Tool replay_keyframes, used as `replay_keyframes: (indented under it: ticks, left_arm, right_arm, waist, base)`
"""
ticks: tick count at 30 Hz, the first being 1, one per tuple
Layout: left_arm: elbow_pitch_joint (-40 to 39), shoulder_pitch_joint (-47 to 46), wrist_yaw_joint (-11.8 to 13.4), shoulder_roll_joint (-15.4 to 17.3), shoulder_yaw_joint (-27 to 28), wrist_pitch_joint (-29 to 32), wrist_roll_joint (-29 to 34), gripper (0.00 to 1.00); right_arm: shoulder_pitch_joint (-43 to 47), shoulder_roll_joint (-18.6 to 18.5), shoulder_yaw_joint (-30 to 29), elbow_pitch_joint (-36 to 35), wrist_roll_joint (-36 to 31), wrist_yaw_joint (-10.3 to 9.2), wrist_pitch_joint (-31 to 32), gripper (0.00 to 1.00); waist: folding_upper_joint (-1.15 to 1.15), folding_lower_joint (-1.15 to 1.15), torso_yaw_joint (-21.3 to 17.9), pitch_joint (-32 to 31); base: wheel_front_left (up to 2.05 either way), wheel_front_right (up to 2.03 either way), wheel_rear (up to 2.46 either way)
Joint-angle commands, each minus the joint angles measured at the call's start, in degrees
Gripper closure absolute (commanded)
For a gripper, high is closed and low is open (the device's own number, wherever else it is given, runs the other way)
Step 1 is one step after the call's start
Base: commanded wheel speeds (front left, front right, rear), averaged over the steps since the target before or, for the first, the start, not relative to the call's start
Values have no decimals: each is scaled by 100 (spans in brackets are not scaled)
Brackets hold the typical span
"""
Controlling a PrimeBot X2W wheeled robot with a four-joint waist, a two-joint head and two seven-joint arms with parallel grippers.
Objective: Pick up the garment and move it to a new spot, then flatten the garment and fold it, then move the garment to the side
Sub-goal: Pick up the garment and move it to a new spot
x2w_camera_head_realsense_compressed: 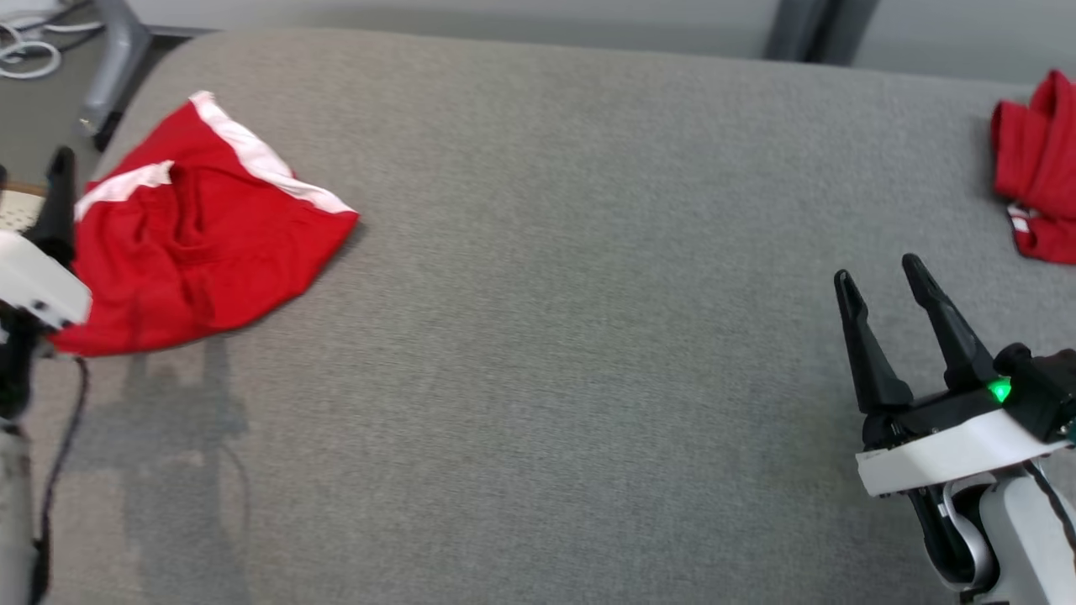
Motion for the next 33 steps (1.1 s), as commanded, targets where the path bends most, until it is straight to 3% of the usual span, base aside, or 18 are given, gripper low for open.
replay_keyframes:
  ticks: [1,9,18,25,31,32,33]
  left_arm:
    - [140,-235,-39,117,36,96,-83,0]
    - [1436,-1284,-143,793,90,894,-299,0]
    - [2652,-1944,12,1441,160,946,-209,0]
    - [3314,-2211,127,1721,-21,977,1,0]
    - [3686,-2349,118,1774,-174,1027,98,0]
    - [3732,-2379,87,1762,-183,990,85,22]
    - [3781,-2416,73,1750,-193,963,75,53]
  right_arm:
    - [-100,-49,-49,-24,-22,1,-21,0]
    - [-400,-54,-93,-183,-67,0,-21,0]
    - [-583,-35,-171,-337,-115,0,-21,0]
    - [-573,-54,-256,-408,-137,0,-21,0]
    - [-575,-59,-284,-446,-152,0,-21,0]
    - [-578,-58,-287,-450,-157,0,-21,0]
    - [-583,-59,-280,-448,-164,0,-21,0]
  waist:
    - [0,0,-372,389]
    - [0,0,-938,1027]
    - [0,0,-1436,1554]
    - [0,0,-1595,1779]
    - [0,0,-1593,1848]
    - [0,0,-1579,1859]
    - [0,0,-1564,1867]
  base:
    - [0,0,0]
    - [0,0,0]
    - [0,0,0]
    - [0,0,0]
    - [0,0,0]
    - [0,0,0]
    - [0,0,0]
